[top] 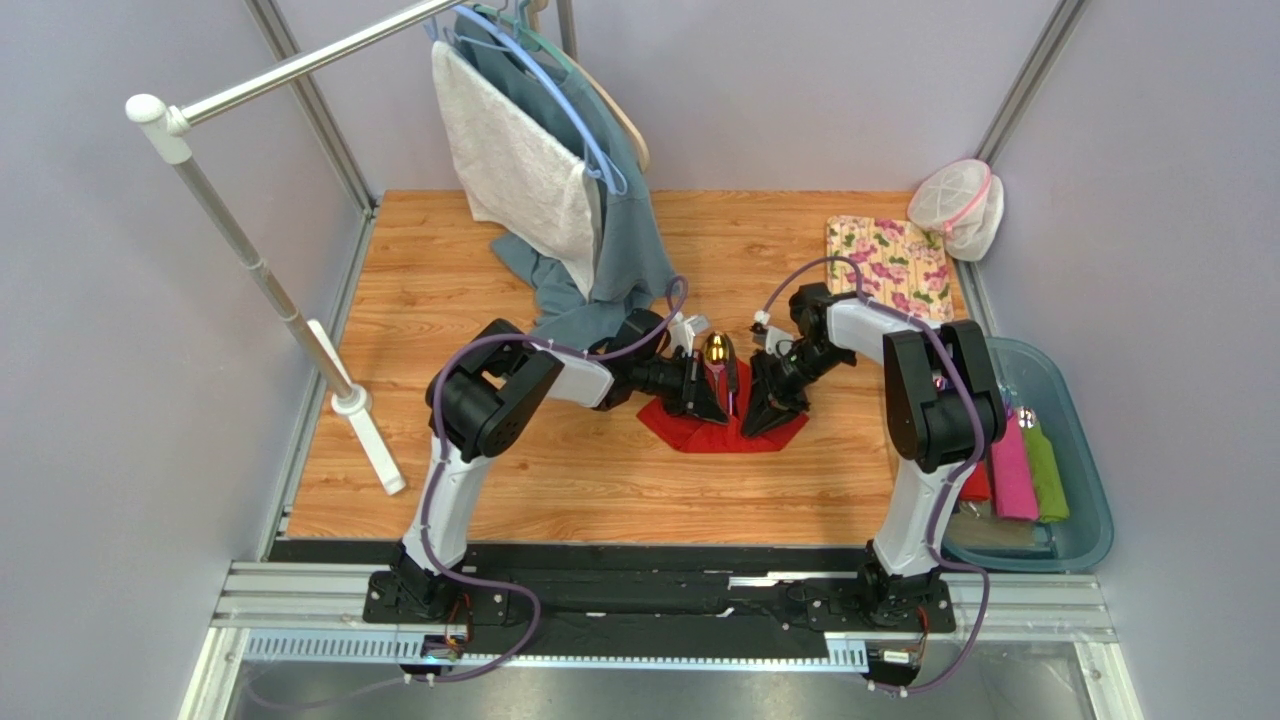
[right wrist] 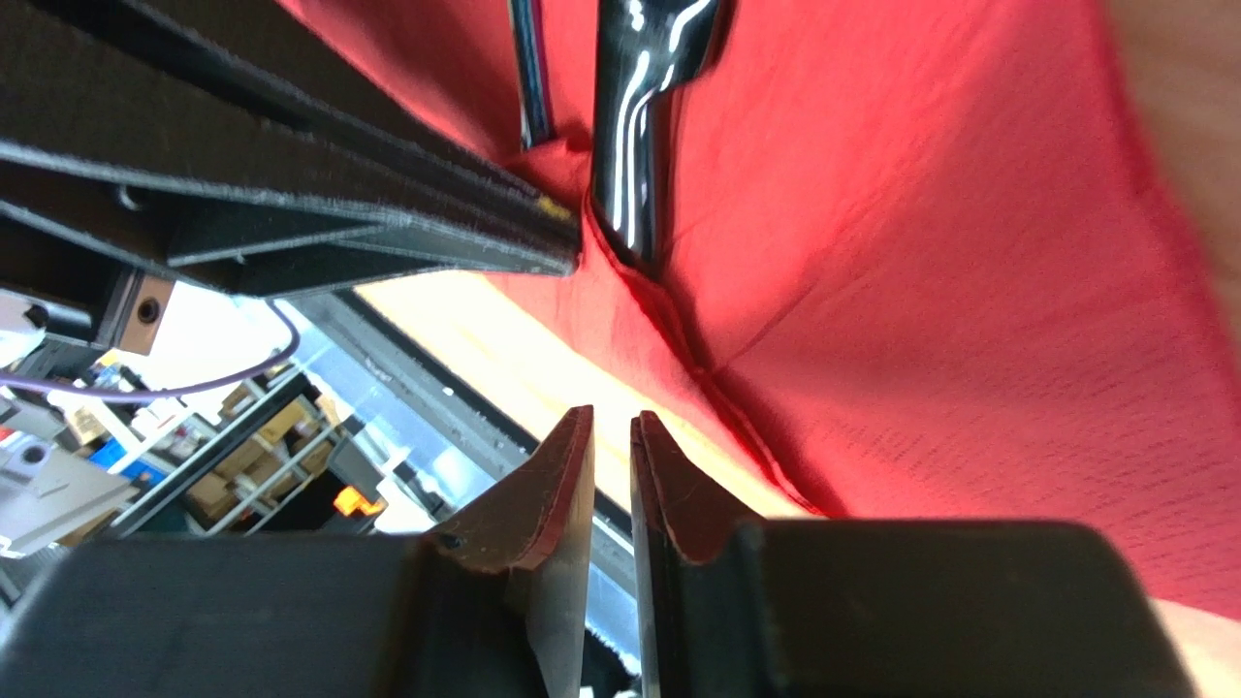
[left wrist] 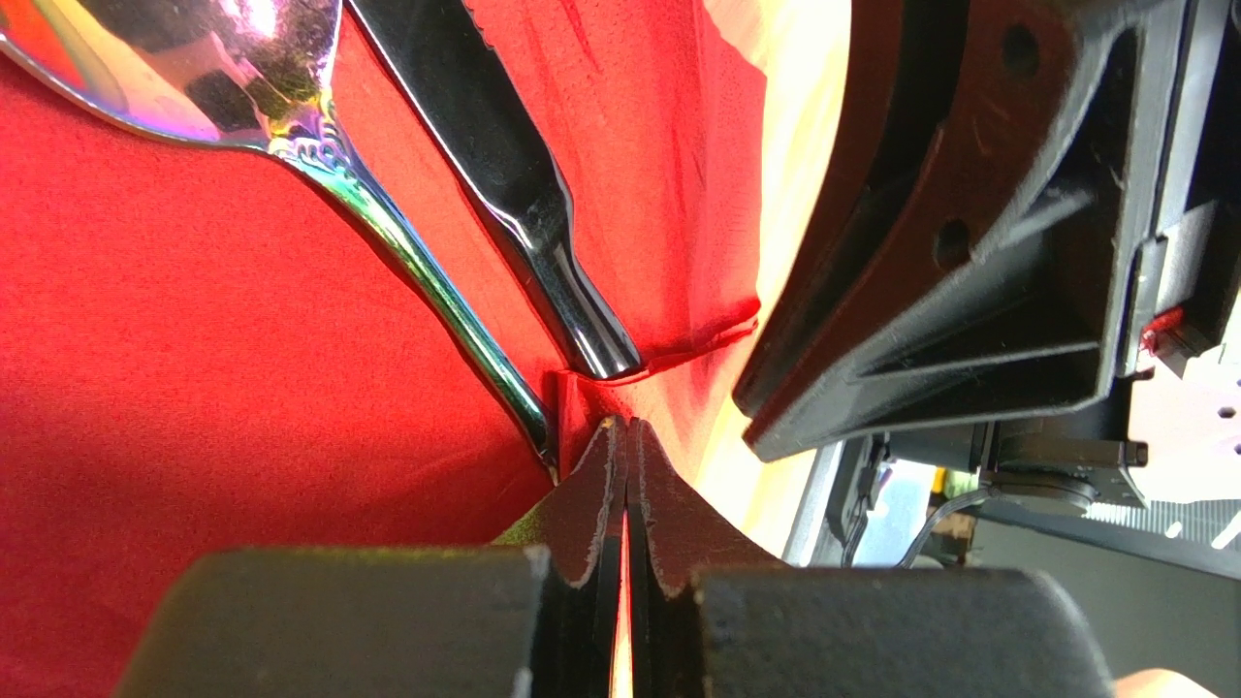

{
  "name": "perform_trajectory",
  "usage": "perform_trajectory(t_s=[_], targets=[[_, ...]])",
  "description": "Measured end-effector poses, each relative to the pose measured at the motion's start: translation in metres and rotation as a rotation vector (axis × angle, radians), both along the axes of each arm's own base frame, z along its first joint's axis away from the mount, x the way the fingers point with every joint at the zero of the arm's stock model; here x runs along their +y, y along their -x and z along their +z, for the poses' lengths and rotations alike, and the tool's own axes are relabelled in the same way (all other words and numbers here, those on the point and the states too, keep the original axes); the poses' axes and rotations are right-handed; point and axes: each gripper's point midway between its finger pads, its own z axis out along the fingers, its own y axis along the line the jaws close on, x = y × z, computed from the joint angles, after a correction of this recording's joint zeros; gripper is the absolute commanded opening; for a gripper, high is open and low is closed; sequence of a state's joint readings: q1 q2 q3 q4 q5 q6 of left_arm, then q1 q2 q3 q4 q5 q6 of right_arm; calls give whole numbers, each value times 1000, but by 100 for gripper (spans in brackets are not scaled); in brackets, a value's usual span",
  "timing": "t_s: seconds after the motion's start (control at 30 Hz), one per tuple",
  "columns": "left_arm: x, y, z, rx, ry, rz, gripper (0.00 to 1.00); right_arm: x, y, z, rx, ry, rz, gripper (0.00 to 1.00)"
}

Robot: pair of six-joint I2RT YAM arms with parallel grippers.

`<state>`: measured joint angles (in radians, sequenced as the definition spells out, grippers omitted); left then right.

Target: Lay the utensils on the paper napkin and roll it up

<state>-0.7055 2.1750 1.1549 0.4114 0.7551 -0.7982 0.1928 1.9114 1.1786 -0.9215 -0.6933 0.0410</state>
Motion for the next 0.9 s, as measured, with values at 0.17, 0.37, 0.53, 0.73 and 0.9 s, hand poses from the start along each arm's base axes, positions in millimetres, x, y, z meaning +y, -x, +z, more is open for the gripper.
perform_trajectory(t_s=[0.17, 0.37, 0.53, 0.73, 0.9], targets=[[0, 0, 1, -4, 5, -2, 7, -1, -8, -7, -26, 22, -12, 16], [1, 1, 3, -15, 9, 4, 8, -5, -10, -22, -13, 54, -19, 14], [2, 1, 14, -34, 24, 4, 9, -5, -10, -22, -6, 57, -25, 12], [-4, 1, 25, -55, 39, -8, 9, -5, -9, -23, -1, 58, -32, 10], [-10, 2, 29, -63, 42, -17, 9, -5, -9, -23, 1, 58, -35, 10]])
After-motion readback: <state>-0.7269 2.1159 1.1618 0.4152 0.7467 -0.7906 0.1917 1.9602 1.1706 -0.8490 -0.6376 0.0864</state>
